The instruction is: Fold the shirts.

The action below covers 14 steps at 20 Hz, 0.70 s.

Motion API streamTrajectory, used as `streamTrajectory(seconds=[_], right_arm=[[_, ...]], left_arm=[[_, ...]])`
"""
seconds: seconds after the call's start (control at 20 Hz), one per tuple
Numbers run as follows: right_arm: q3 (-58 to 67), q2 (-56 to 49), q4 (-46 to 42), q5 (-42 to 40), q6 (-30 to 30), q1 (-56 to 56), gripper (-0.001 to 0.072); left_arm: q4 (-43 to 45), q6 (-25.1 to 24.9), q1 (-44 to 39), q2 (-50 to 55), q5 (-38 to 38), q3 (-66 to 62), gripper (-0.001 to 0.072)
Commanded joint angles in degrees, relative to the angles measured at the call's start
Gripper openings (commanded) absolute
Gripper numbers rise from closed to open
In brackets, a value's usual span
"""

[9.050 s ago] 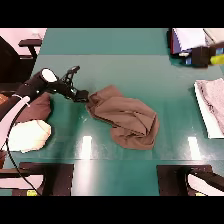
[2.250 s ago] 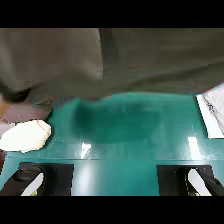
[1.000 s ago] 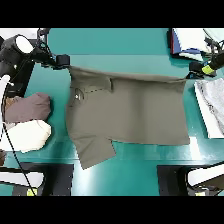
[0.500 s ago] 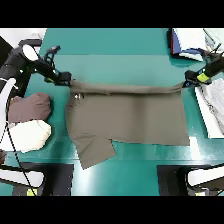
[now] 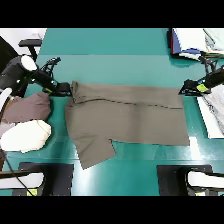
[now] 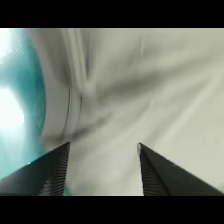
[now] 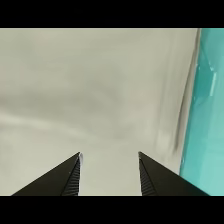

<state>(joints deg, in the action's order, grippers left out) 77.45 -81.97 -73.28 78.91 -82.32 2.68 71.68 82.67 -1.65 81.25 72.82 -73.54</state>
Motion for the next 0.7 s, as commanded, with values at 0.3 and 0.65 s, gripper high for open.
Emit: streamTrajectory(seconds=[0.3, 0.65], right_arm=[[-17.7, 22.7, 0.3, -1.9, 0.9, 0.0, 0.0410], [-18.3, 24.2, 2.5, -2.0, 0.9, 0.0, 0.0410]], left_arm=[[-7.6, 7.1, 0.0, -31.1, 2.4, 40.4, 0.0488], [-23.0, 3.8, -0.2, -33.5, -5.8, 54.1, 0.0488]])
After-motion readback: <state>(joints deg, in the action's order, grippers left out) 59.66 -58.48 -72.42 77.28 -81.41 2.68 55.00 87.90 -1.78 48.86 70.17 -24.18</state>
